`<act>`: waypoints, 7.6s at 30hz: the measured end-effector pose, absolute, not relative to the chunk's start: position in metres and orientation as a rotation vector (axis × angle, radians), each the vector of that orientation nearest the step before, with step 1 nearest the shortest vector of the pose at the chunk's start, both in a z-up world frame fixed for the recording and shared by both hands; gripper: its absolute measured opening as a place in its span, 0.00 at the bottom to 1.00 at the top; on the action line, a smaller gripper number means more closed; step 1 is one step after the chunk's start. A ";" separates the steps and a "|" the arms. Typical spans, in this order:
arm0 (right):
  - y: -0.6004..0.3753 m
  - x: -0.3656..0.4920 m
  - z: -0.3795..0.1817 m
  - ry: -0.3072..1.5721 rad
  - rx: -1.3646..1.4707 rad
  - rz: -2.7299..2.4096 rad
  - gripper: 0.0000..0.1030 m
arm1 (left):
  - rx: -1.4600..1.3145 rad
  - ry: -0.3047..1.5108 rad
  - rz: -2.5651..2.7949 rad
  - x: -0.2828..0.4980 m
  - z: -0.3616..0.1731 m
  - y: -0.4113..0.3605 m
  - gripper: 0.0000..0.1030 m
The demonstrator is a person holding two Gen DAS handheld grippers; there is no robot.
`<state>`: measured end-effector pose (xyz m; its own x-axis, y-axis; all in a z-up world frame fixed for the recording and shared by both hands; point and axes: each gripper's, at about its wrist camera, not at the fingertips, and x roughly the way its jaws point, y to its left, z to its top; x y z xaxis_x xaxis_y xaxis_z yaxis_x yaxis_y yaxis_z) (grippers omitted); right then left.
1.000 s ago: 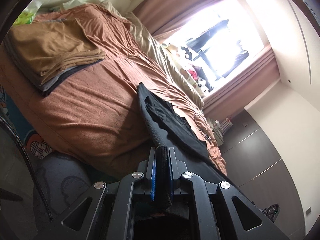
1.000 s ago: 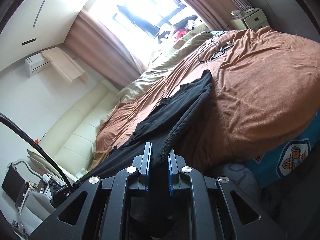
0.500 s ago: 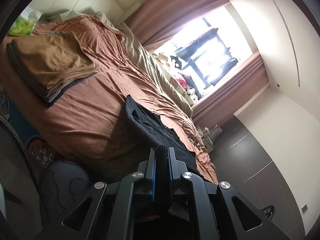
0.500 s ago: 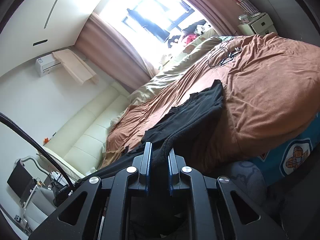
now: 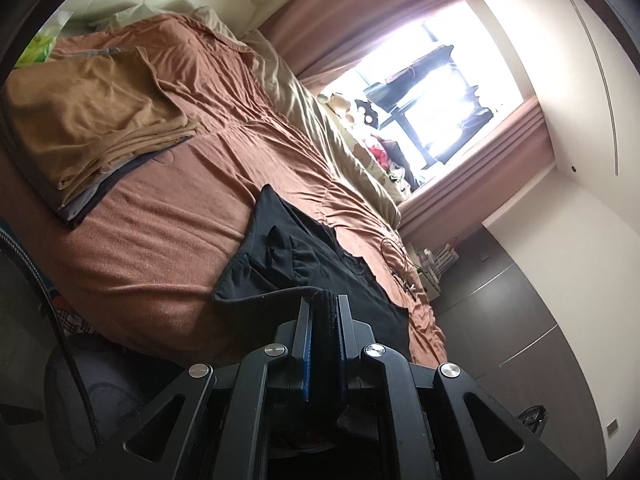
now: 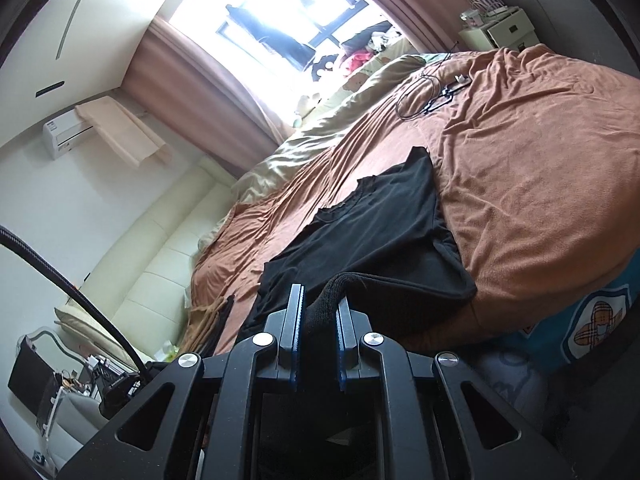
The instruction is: Fold small clothes
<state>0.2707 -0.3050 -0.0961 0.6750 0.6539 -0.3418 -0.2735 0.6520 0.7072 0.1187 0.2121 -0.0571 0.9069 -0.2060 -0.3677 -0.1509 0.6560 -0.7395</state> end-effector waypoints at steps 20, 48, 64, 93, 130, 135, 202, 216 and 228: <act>-0.274 0.404 -0.064 0.639 0.639 0.530 0.10 | -0.762 0.510 -0.034 0.268 -0.018 0.228 0.10; -0.212 0.547 -0.111 0.840 0.497 0.376 0.15 | -0.609 0.757 0.080 0.424 -0.093 0.234 0.11; -0.177 0.499 -0.085 0.891 0.109 0.342 0.75 | -0.314 0.896 0.055 0.405 -0.103 0.214 0.67; -0.117 0.550 -0.094 0.929 -0.210 0.182 0.75 | -0.147 1.079 0.129 0.460 -0.142 0.212 0.66; -0.168 0.559 -0.091 1.051 -0.096 0.407 0.75 | -0.232 1.029 0.086 0.473 -0.135 0.216 0.55; -0.172 0.547 -0.087 1.022 -0.156 0.405 0.75 | -0.243 1.027 0.096 0.474 -0.135 0.224 0.47; -0.144 0.616 -0.150 0.975 -0.189 0.566 0.48 | -0.304 1.030 0.040 0.490 -0.155 0.234 0.33; -0.192 0.611 -0.129 0.910 0.009 0.459 0.04 | -0.296 1.028 0.009 0.501 -0.158 0.227 0.33; -0.197 0.605 -0.133 0.946 0.050 0.407 0.03 | -0.267 1.028 0.037 0.510 -0.165 0.224 0.03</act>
<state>0.6047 -0.1970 -0.1331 0.5154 0.3601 -0.7776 -0.3168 0.9232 0.2176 0.5099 0.2241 -0.1647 0.5189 -0.0943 -0.8496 -0.1554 0.9669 -0.2022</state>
